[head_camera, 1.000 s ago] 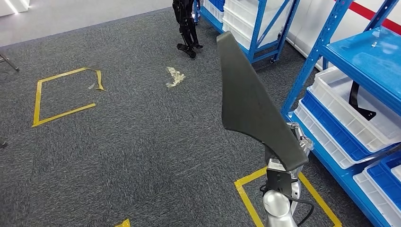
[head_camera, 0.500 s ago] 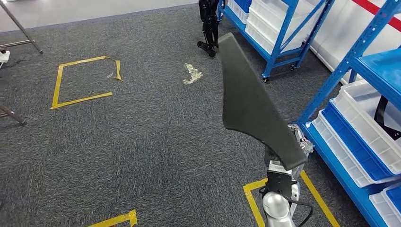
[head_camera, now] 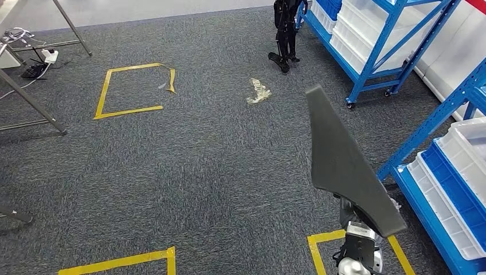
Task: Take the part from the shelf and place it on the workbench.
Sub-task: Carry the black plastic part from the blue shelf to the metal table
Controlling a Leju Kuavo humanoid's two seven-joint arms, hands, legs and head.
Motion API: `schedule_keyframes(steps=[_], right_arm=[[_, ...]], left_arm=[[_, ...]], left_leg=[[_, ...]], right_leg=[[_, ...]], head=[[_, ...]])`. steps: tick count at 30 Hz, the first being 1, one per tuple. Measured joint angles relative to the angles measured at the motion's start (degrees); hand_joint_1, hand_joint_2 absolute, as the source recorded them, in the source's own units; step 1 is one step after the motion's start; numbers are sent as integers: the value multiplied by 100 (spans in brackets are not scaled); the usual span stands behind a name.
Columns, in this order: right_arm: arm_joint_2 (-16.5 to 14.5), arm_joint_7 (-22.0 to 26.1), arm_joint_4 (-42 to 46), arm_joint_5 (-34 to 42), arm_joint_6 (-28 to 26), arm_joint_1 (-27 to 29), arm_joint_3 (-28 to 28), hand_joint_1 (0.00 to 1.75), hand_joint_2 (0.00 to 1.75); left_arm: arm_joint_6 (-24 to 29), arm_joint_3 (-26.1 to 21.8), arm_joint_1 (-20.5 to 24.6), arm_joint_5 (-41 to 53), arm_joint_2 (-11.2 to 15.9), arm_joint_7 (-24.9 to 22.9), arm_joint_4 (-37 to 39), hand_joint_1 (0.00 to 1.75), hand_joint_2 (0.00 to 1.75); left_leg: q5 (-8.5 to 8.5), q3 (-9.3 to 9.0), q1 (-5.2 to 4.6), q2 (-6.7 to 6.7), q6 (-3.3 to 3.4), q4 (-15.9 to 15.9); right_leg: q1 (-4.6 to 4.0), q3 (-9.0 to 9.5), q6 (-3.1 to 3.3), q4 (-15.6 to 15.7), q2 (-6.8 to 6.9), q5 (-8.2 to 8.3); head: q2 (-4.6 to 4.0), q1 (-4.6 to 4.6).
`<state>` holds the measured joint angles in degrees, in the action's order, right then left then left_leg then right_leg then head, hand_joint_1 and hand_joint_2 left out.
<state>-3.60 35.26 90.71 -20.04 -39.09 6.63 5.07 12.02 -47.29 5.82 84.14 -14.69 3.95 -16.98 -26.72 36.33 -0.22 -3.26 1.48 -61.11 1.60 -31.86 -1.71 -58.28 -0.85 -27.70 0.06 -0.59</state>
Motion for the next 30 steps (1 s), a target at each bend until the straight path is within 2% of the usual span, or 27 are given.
schedule_keyframes(steps=[2,3,4,5,6,7,8,10,11,13,14,15,17,19,20,21,23,24,25,26,28,30], right_arm=[[14,-26,99,-19,1,62,5,175,175],[22,-34,128,-26,1,87,5,175,175],[30,-40,149,-31,1,105,5,175,175],[36,-46,167,-39,2,116,5,175,175],[38,-52,187,-49,3,123,5,175,175],[40,-61,213,-62,7,126,5,175,175],[40,-71,242,-78,10,130,5,175,175],[45,-87,312,-108,17,154,3,175,175],[48,-92,340,-118,18,173,2,175,175],[55,-102,388,-133,16,215,-1,175,175],[63,-105,409,-138,14,237,-3,175,175],[71,-107,437,-142,11,262,-5,175,175],[89,-108,486,-148,3,328,-12,175,175],[102,-106,524,-156,-5,418,-24,175,175],[111,-105,545,-162,-9,467,-31,175,175],[122,-105,569,-167,-10,511,-36,175,175],[155,-102,618,-157,-10,578,-38,175,175],[174,-97,634,-138,-10,607,-37,175,175],[190,-90,649,-115,-10,636,-37,175,175],[205,-83,660,-95,-10,666,-37,175,175],[225,-74,680,-72,-10,706,-38,175,175],[234,-66,707,-69,-10,719,-38,175,175]], left_arm=[[-4,6,9,2,9,2,32,0,175],[-4,7,13,3,15,3,42,0,175],[-7,8,12,3,22,3,51,0,175],[-13,8,9,4,31,3,61,0,175],[-23,8,6,5,38,3,71,0,175],[-35,10,6,8,44,3,79,0,175],[-45,16,10,10,47,3,85,0,175],[-55,45,22,15,47,5,91,0,175],[-58,62,24,17,47,6,96,0,175],[-64,94,9,21,49,8,114,0,175],[-67,108,-2,22,49,11,126,0,175],[-68,122,-8,24,48,19,136,0,175],[-72,143,-5,26,43,43,157,0,175],[-79,151,-5,27,44,70,182,0,175],[-84,152,-11,27,46,81,194,0,175],[-89,152,-17,27,48,90,204,0,175],[-92,152,-22,25,50,111,221,0,175],[-91,152,-21,24,56,125,226,0,175],[-89,152,-23,23,65,141,229,0,175],[-84,152,-31,22,75,154,233,0,175],[-73,151,-57,21,96,168,240,0,175],[-61,150,-77,20,113,176,250,0,175]], left_leg=[[-375,313,15,224,-47,-675],[-540,498,27,259,-63,-1056],[-625,632,36,272,-74,-1329],[-601,664,41,282,-77,-1396],[-483,584,42,299,-72,-1245],[-301,393,42,344,-58,-891],[-146,165,34,444,-41,-470],[14,-144,-2,581,4,105],[11,-181,-27,596,26,192],[29,-183,-45,489,91,225],[47,-200,-40,444,131,252],[69,-220,-27,400,173,278],[90,-240,-13,308,224,301],[91,-238,-12,188,236,300],[91,-240,-11,125,235,298],[91,-246,-7,61,233,295],[82,-257,6,-61,209,280],[70,-254,3,-120,181,262],[62,-244,-3,-165,147,247],[60,-229,-9,-200,113,239],[72,-206,1,-248,53,244],[-24,-144,12,-104,3,119]], right_leg=[[-16,8,75,4,103,-11],[-32,8,91,4,160,-17],[-45,8,96,4,218,-21],[-51,10,99,4,271,-24],[-55,14,100,4,320,-27],[-56,21,100,3,363,-31],[-64,29,94,3,400,-37],[-107,36,57,-3,468,-59],[-122,41,31,-2,505,-69],[-123,49,-29,0,568,-89],[-114,37,-54,-44,534,-124],[-109,-19,-64,-181,450,-205],[-98,-299,-38,-795,224,-491],[-93,-656,-33,-1507,127,-736],[-86,-734,-62,-1641,116,-745],[-74,-702,-110,-1542,110,-662],[-24,-359,-230,-794,21,-333],[-9,-185,-257,-417,-50,-197],[1,-57,-250,-157,-105,-109],[-4,0,-215,-41,-138,-76],[-17,13,-115,-29,-84,-53],[-2,17,-31,-16,-16,-32]], head=[[1,20],[1,21],[1,21],[0,22],[0,22],[0,22],[0,23],[1,16],[0,12],[1,7],[0,5],[1,1],[1,-14],[1,-19],[1,-19],[1,-19],[1,-20],[1,-21],[0,-19],[0,-17],[0,-12],[1,-2]])
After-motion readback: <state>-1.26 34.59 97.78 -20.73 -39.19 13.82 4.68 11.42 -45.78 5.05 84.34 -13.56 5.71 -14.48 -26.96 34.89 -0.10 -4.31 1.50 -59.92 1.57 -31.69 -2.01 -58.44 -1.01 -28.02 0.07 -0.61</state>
